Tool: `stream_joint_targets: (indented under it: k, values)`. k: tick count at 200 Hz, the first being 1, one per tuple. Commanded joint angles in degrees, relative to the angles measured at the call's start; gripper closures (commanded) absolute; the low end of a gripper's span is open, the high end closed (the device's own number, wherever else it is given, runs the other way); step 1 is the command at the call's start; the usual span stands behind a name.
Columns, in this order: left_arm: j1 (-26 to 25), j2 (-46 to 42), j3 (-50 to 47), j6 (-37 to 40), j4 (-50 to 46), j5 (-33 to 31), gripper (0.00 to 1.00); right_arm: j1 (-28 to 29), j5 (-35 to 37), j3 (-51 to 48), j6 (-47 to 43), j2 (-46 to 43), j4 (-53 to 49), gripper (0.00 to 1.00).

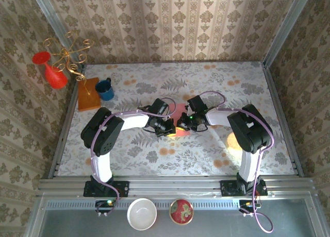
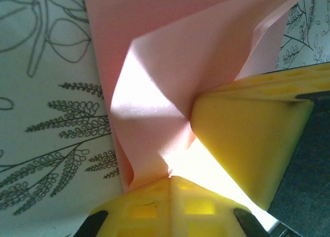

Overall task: Fold a paper plane with a square sheet of paper (pick it up from the middle)
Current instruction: Fold the triangle a second time at the center of the table.

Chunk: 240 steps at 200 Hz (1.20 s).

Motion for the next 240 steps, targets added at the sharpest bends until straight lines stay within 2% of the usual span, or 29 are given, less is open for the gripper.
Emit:
stream_joint_targets:
  k: [1, 117, 176, 240]
  values:
    - [0.0, -2.9, -1.3, -0.4, -1.2, -0.8, 0.94, 0.1, 3.1, 0.6, -0.6, 1.6, -3.4, 0.93]
    - [0.8, -0.6, -1.3, -0.9, -4.4, -3.7, 0.95, 0.0, 2.9, 0.6, -0.4, 1.8, -3.0, 0.93]
    - [0.9, 0.0, -1.8, -1.0, -7.3, -5.1, 0.98, 0.4, 0.8, 2.9, -4.8, -2.9, -5.2, 0.93]
    - [1.1, 0.5, -1.4, -0.8, -7.4, -4.5, 0.99, 2.5, 0.1, 2.6, -5.7, 0.2, -5.3, 0.93]
